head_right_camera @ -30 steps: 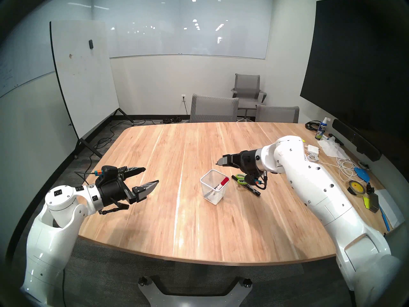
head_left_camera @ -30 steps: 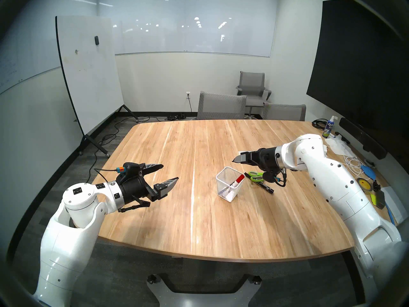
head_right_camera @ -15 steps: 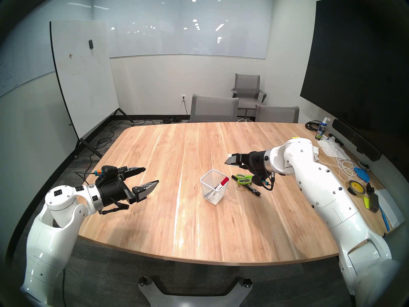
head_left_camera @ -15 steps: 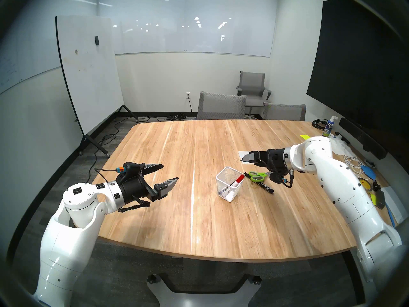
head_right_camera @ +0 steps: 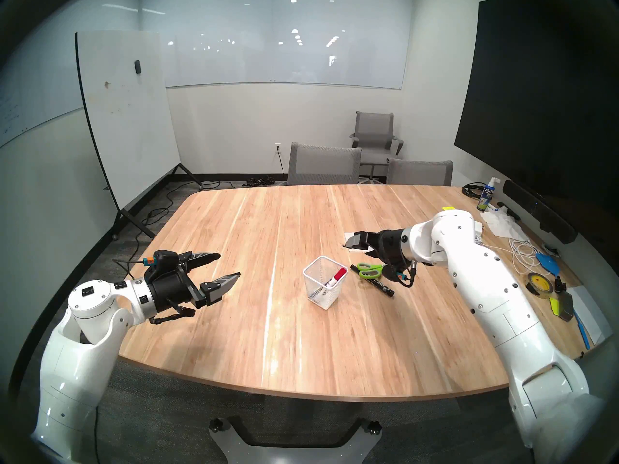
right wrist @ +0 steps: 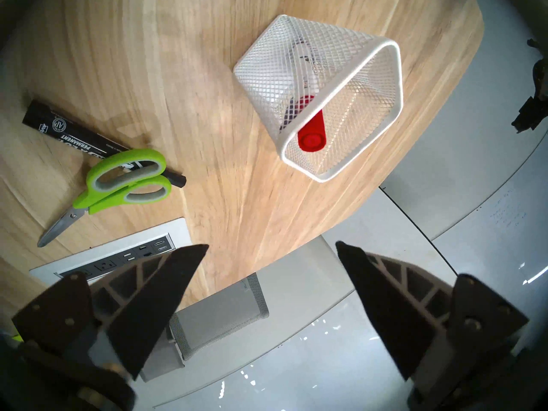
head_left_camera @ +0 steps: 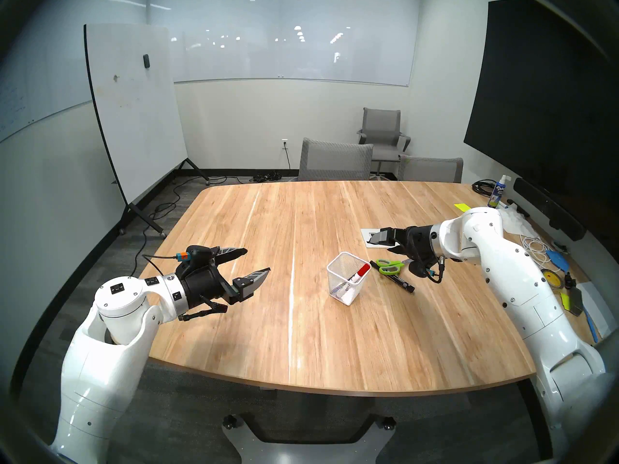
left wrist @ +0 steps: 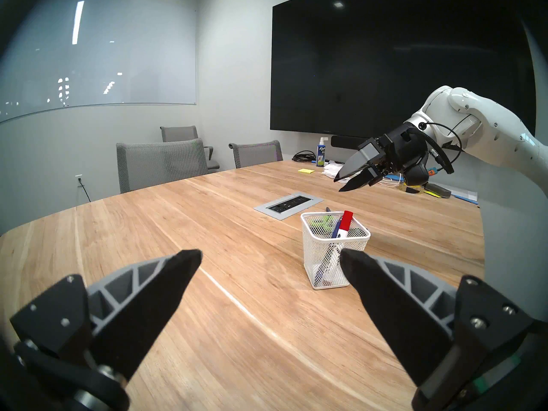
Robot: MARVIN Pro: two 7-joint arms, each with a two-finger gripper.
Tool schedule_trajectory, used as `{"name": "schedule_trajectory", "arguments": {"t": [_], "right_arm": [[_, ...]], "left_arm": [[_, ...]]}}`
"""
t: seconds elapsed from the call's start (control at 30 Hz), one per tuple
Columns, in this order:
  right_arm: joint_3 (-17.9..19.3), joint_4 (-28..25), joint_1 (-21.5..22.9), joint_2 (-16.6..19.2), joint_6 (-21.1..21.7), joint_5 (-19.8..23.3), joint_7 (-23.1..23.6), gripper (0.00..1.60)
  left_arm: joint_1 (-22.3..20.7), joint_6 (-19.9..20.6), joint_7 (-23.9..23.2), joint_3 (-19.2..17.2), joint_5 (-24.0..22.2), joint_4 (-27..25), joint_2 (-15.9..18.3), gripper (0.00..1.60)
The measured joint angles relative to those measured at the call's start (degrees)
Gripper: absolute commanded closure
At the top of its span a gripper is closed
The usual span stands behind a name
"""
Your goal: Place the pen, the marker, and the scissors into the pen holder
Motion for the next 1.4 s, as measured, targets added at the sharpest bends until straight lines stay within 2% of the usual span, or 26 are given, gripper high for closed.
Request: {"name": "schedule_trajectory", "arguments": {"t": [0.37, 0.67, 1.03, 1.4], "right_arm": [[0.27, 2.87, 0.01, -1.13, 0.00, 1.30, 2.32, 0.00], [0.14, 4.64, -0.03, -1.98, 0.47, 1.39, 2.06, 0.00], [-1.64, 9.22, 0.87, -3.69, 1.40, -0.60, 1.08, 0.00], [-1.52, 10.48, 1.82, -4.49, 1.70, -1.89, 0.47, 0.00]], "left_arm": [[0.00, 0.00, 0.00, 0.00, 0.00, 0.00, 0.00, 0.00], [0.00, 0.00, 0.00, 0.00, 0.00, 0.00, 0.00, 0.00], [0.00, 0.00, 0.00, 0.00, 0.00, 0.00, 0.00, 0.00], [0.00, 0.00, 0.00, 0.00, 0.00, 0.00, 0.00, 0.00]]}}
